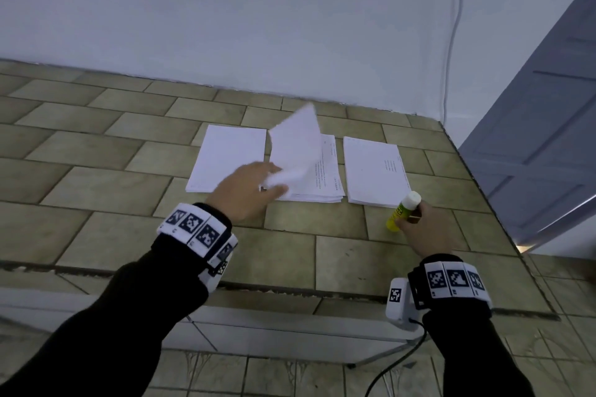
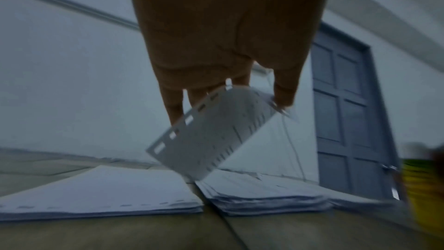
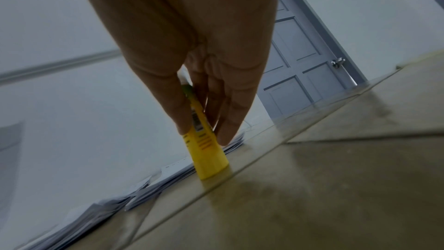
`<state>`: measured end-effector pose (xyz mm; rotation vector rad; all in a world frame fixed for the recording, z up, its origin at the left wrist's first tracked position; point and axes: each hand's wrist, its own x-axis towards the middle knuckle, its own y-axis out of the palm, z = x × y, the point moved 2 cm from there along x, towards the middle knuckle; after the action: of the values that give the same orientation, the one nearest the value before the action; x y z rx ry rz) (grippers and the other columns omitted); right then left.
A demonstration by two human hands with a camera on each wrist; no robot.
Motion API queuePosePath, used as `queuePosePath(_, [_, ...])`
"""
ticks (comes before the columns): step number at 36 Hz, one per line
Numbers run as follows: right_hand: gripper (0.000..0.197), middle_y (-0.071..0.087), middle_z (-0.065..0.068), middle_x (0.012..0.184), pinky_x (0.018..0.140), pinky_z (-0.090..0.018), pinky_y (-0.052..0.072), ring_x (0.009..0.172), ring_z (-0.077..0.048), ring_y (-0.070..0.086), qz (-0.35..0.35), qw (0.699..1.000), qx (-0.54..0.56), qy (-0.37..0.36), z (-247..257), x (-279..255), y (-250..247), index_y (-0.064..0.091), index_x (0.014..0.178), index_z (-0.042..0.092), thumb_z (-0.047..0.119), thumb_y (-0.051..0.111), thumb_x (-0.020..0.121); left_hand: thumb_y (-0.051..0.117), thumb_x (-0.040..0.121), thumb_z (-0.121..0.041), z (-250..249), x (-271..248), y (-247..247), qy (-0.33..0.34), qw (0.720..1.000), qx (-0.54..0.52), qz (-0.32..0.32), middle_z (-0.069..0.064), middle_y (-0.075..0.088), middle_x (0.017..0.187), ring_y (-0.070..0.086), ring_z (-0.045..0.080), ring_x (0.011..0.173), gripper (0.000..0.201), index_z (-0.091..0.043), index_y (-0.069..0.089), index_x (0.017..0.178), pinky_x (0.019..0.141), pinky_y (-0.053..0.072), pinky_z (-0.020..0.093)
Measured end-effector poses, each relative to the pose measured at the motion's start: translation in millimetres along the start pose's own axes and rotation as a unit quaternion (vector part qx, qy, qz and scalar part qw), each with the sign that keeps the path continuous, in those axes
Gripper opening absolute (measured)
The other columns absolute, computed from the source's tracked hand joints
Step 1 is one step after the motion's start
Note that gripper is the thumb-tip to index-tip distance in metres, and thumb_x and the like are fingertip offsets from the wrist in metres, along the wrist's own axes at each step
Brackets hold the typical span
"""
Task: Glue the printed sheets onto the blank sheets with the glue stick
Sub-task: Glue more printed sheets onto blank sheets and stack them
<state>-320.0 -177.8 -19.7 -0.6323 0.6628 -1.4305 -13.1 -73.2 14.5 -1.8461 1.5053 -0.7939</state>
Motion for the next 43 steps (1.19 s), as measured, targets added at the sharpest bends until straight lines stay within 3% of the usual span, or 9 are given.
queuePosePath(4, [0.035, 0.064, -0.016, 0.115, 0.079, -0.028, 0.039, 0.097, -0.024, 0.058, 0.011, 1.0, 0.007, -0.022, 1, -2, 2, 0.057, 0.119, 0.001, 0.005, 0.067, 0.086, 0.063, 0.093, -0.041, -8, -23, 22, 0.052, 0.984, 0.058, 0.16, 0.003, 0.049, 0.144, 0.042, 0.02, 0.132, 0.046, -0.021, 0.055, 0.134, 0.102, 0.03, 0.025])
queuePosePath(7, [0.03, 0.066, -0.016, 0.107, 0.076, -0.028, 0.039, 0.092, -0.023, 0.058, 0.018, 0.999, 0.009, -0.04, 0, -3, 3, 0.06, 0.112, 0.001, 0.005, 0.068, 0.084, 0.064, 0.088, -0.051, 1, -35, 36, 0.084, 0.958, 0.149, 0.228, 0.001, 0.03, 0.158, 0.019, 0.015, 0.147, 0.053, -0.034, 0.05, 0.137, 0.119, 0.017, 0.036])
queuePosePath(17, [0.025, 0.065, -0.007, 0.094, 0.071, -0.023, 0.043, 0.09, -0.023, 0.062, 0.048, 0.992, 0.056, -0.102, 9, -13, 10, 0.064, 0.108, 0.003, 0.017, 0.069, 0.087, 0.058, 0.09, -0.038, 19, -56, 42, 0.093, 0.917, 0.245, 0.301, -0.002, -0.009, 0.164, -0.022, 0.015, 0.147, 0.066, -0.047, 0.026, 0.147, 0.116, -0.016, 0.041])
queuePosePath(24, [0.03, 0.063, -0.005, 0.095, 0.062, -0.017, 0.045, 0.083, -0.017, 0.06, 0.097, 0.983, 0.081, -0.132, 27, -18, 21, 0.062, 0.113, 0.01, 0.025, 0.068, 0.089, 0.053, 0.094, -0.042, 25, -58, 34, 0.017, 0.959, 0.166, 0.229, -0.006, -0.007, 0.164, -0.012, 0.009, 0.149, 0.069, -0.038, 0.017, 0.152, 0.119, -0.008, 0.042])
queuePosePath(26, [0.034, 0.063, -0.005, 0.096, 0.062, -0.017, 0.046, 0.084, -0.018, 0.061, 0.109, 0.981, 0.091, -0.134, 34, -19, 26, 0.059, 0.116, 0.012, 0.026, 0.07, 0.087, 0.035, 0.091, -0.067, 27, -59, 36, -0.023, 0.966, 0.172, 0.192, -0.004, -0.003, 0.164, -0.009, 0.01, 0.15, 0.078, -0.028, 0.011, 0.155, 0.12, -0.005, 0.042])
queuePosePath(28, [0.04, 0.064, -0.006, 0.095, 0.064, -0.019, 0.048, 0.082, -0.018, 0.062, 0.122, 0.978, 0.103, -0.137, 42, -20, 32, 0.056, 0.118, 0.013, 0.025, 0.073, 0.084, 0.001, 0.067, -0.092, 29, -60, 43, -0.053, 0.966, 0.185, 0.171, -0.004, -0.004, 0.164, -0.01, 0.013, 0.15, 0.114, -0.022, 0.005, 0.156, 0.12, -0.003, 0.043])
queuePosePath(31, [0.043, 0.063, 0.0, 0.091, 0.064, -0.018, 0.047, 0.075, -0.011, 0.06, 0.129, 0.974, 0.112, -0.149, 54, -22, 41, 0.055, 0.117, 0.016, 0.025, 0.077, 0.08, -0.034, 0.041, -0.09, 34, -60, 58, -0.067, 0.96, 0.235, 0.135, -0.001, -0.008, 0.164, -0.013, 0.016, 0.15, 0.139, -0.02, 0.003, 0.156, 0.12, 0.0, 0.048])
queuePosePath(36, [0.046, 0.061, 0.002, 0.09, 0.065, -0.011, 0.043, 0.08, -0.008, 0.057, 0.125, 0.971, 0.11, -0.172, 77, -23, 58, 0.056, 0.113, 0.018, 0.022, 0.081, 0.074, -0.032, 0.058, -0.084, 48, -58, 70, -0.05, 0.956, 0.275, 0.092, 0.003, 0.0, 0.165, -0.01, 0.02, 0.151, 0.124, -0.022, 0.012, 0.156, 0.118, 0.003, 0.055])
queuePosePath(43, [0.039, 0.063, -0.002, 0.095, 0.072, -0.026, 0.052, 0.085, -0.019, 0.063, 0.154, 0.962, 0.103, -0.2, 110, -29, 82, 0.058, 0.105, 0.019, 0.01, 0.078, 0.072, -0.015, 0.067, -0.088, 57, -58, 78, -0.047, 0.965, 0.252, 0.059, -0.001, 0.0, 0.165, -0.006, 0.018, 0.151, 0.11, -0.029, 0.011, 0.156, 0.118, -0.002, 0.054])
